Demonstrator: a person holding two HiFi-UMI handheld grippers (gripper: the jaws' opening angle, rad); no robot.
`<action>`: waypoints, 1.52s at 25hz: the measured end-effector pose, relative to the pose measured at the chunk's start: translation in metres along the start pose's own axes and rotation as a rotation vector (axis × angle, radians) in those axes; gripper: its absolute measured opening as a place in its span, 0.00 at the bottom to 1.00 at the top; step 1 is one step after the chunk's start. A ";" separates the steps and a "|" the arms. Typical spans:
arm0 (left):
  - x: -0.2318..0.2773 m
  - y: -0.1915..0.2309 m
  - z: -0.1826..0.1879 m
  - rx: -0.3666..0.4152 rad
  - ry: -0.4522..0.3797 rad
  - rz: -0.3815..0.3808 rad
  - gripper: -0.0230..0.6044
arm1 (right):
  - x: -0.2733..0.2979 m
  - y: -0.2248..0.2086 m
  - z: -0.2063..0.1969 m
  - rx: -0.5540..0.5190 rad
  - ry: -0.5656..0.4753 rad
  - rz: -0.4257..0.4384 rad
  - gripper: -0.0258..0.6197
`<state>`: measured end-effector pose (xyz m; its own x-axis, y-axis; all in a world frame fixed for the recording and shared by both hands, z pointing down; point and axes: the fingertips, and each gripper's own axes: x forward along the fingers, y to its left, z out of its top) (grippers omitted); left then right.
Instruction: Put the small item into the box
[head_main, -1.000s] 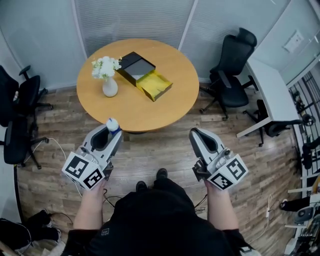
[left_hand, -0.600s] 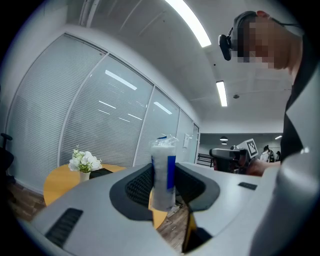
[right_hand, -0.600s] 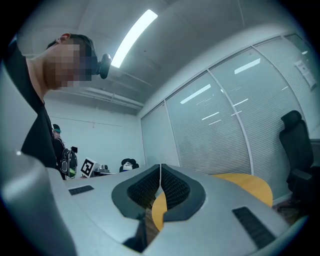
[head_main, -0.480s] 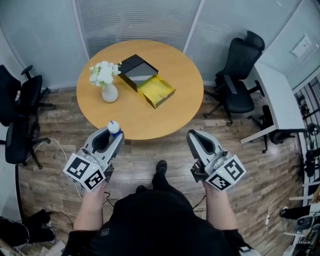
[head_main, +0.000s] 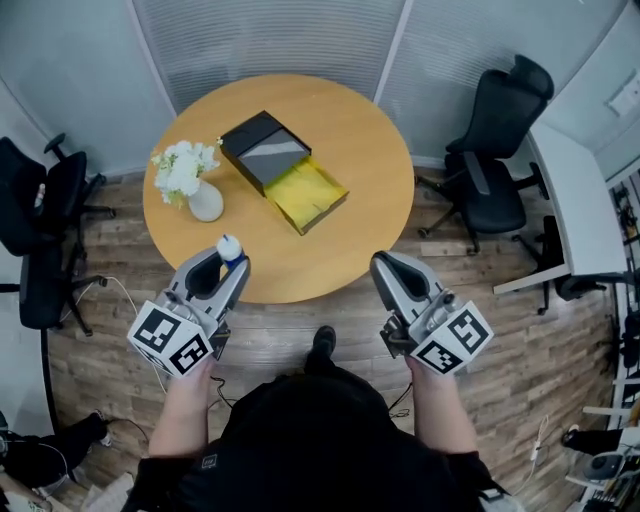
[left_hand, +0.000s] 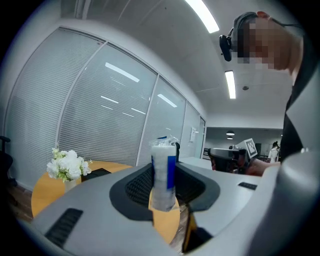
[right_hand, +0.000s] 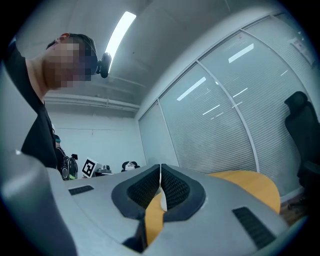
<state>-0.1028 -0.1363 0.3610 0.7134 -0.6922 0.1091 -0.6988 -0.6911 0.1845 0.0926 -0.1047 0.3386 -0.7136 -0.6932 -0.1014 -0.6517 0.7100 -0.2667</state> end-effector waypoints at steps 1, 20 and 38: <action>0.008 0.002 0.003 0.005 0.004 0.009 0.25 | 0.003 -0.009 0.003 0.005 -0.004 0.011 0.10; 0.093 0.058 0.018 0.000 0.027 0.080 0.25 | 0.060 -0.097 0.016 0.059 0.009 0.065 0.10; 0.156 0.135 -0.029 -0.049 0.122 -0.023 0.25 | 0.138 -0.109 -0.015 0.076 0.109 -0.005 0.10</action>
<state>-0.0846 -0.3319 0.4309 0.7321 -0.6439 0.2223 -0.6812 -0.6931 0.2358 0.0615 -0.2756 0.3684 -0.7366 -0.6764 0.0034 -0.6371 0.6920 -0.3396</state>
